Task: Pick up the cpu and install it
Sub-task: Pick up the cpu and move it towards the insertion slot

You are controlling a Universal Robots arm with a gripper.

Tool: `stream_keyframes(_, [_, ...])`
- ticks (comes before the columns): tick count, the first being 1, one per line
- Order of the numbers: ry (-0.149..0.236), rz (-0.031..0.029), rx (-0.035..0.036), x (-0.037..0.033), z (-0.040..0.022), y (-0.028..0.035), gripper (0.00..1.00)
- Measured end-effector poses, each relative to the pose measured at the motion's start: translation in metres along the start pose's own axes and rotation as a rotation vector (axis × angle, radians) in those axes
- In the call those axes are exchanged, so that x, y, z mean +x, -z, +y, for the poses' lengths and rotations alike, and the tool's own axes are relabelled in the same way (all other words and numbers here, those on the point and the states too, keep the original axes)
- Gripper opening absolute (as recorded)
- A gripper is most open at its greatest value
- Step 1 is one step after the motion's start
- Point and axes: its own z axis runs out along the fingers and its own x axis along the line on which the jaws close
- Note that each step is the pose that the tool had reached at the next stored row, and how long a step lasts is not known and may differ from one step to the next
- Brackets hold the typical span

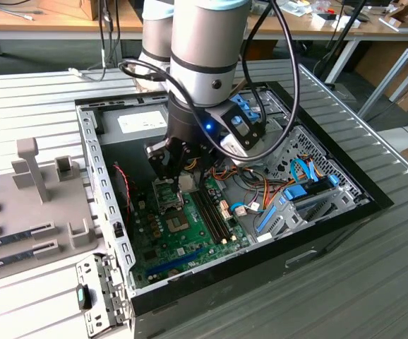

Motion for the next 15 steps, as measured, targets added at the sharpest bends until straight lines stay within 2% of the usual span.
stream_keyframes(15, [0.000,0.0001,0.0001,0.0003,0.0004,-0.0090,0.47])
